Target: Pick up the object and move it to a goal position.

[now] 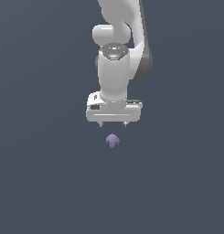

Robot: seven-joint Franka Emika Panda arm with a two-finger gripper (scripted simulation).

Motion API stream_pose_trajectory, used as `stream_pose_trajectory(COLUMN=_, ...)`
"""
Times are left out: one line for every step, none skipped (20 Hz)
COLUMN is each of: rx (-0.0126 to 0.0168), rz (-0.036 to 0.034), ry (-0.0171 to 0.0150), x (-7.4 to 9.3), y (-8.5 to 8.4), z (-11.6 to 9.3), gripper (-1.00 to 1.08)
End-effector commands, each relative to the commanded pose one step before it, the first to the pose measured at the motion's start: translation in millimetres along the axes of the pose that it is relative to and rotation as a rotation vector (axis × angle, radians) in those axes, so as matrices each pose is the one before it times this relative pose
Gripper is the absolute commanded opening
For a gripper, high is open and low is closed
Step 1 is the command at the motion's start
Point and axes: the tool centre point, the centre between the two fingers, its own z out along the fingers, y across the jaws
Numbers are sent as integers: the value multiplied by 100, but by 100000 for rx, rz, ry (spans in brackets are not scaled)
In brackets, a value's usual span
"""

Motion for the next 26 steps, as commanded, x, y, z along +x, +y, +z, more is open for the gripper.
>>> stream_pose_trajectory(rx=0, rz=0, ry=0, x=0, y=1, z=0, gripper=100)
stream_pose_trajectory(rx=14, rz=-68, ry=-2, x=3, y=-8, z=-4, gripper=100)
stream_pose_trajectory(rx=37, rz=-150, ry=-6, x=10, y=7, z=-13, gripper=100)
stream_pose_trajectory(rx=67, rz=-268, ry=-10, x=16, y=-3, z=-21, gripper=100)
stream_pose_trajectory(rx=94, rz=-366, ry=-12, x=23, y=-3, z=-31, gripper=100)
stream_pose_trajectory(rx=124, rz=-462, ry=-13, x=30, y=-3, z=-44, gripper=100)
stream_pose_trajectory(rx=159, rz=-551, ry=-12, x=38, y=-7, z=-61, gripper=100)
stream_pose_trajectory(rx=163, rz=-509, ry=-5, x=40, y=-6, z=-70, gripper=100)
stream_pose_trajectory(rx=144, rz=-388, ry=3, x=36, y=-5, z=-71, gripper=100)
stream_pose_trajectory(rx=127, rz=-273, ry=10, x=32, y=-7, z=-70, gripper=100)
stream_pose_trajectory(rx=104, rz=-150, ry=16, x=27, y=-3, z=-69, gripper=100)
stream_pose_trajectory(rx=61, rz=-28, ry=16, x=23, y=-3, z=-62, gripper=100)
stream_pose_trajectory(rx=89, rz=72, ry=35, x=15, y=-2, z=-64, gripper=100)
stream_pose_trajectory(rx=11, rz=153, ry=19, x=7, y=-8, z=-35, gripper=100)
stream_pose_trajectory(rx=-25, rz=64, ry=-1, x=-5, y=9, z=10, gripper=100)
stream_pose_trajectory(rx=-24, rz=-115, ry=-19, x=-9, y=-7, z=39, gripper=100)
stream_pose_trajectory(rx=-30, rz=-235, ry=-33, x=-11, y=7, z=58, gripper=100)
stream_pose_trajectory(rx=-31, rz=-380, ry=-49, x=-11, y=2, z=76, gripper=100)
stream_pose_trajectory(rx=-31, rz=-512, ry=-63, x=-14, y=8, z=96, gripper=100)
stream_pose_trajectory(rx=-33, rz=-657, ry=-78, x=-16, y=7, z=118, gripper=100)
stream_pose_trajectory(rx=-35, rz=-799, ry=-94, x=-18, y=7, z=140, gripper=100)
stream_pose_trajectory(rx=-38, rz=-937, ry=-110, x=-22, y=10, z=163, gripper=100)
stream_pose_trajectory(rx=-42, rz=-1073, ry=-127, x=-25, y=11, z=187, gripper=100)
stream_pose_trajectory(rx=-48, rz=-1214, ry=-145, x=-30, y=10, z=215, gripper=100)
stream_pose_trajectory(rx=-54, rz=-1363, ry=-164, x=-36, y=12, z=245, gripper=100)
stream_pose_trajectory(rx=-56, rz=-1510, ry=-183, x=-41, y=12, z=273, gripper=100)
